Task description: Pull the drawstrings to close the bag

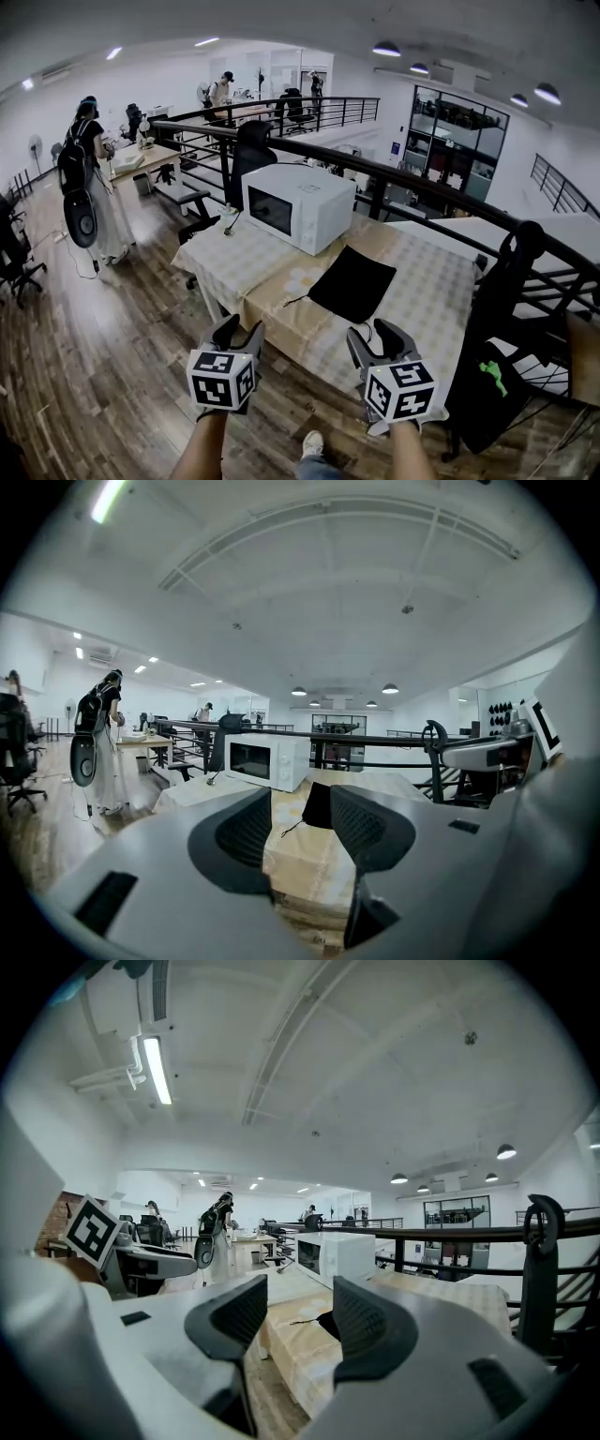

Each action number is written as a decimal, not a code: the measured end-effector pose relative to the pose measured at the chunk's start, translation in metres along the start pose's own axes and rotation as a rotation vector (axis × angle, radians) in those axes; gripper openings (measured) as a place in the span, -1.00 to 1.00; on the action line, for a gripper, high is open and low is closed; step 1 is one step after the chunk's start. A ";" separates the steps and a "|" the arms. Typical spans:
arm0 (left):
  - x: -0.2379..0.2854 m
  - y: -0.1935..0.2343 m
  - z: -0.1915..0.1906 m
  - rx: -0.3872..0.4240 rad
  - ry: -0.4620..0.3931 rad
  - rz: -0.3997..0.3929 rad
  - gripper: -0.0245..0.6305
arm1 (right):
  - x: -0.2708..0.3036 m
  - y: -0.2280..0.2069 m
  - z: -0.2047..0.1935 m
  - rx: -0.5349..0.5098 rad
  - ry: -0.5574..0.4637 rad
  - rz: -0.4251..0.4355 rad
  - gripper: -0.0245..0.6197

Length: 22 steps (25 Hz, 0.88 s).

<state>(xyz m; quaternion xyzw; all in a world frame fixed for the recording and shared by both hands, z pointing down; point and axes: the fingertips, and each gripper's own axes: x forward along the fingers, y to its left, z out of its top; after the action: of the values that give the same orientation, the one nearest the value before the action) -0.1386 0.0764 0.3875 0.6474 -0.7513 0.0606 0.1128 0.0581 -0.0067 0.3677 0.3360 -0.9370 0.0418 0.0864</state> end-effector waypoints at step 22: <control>0.219 -0.028 0.047 0.071 0.033 -0.108 -0.32 | 0.129 -0.163 0.014 0.068 0.003 -0.123 -0.29</control>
<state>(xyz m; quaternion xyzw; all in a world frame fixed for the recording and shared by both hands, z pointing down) -0.1449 -0.1490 0.3952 0.6894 -0.7109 0.0915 0.1053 0.0619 -0.2145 0.3819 0.3955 -0.9125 0.0688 0.0785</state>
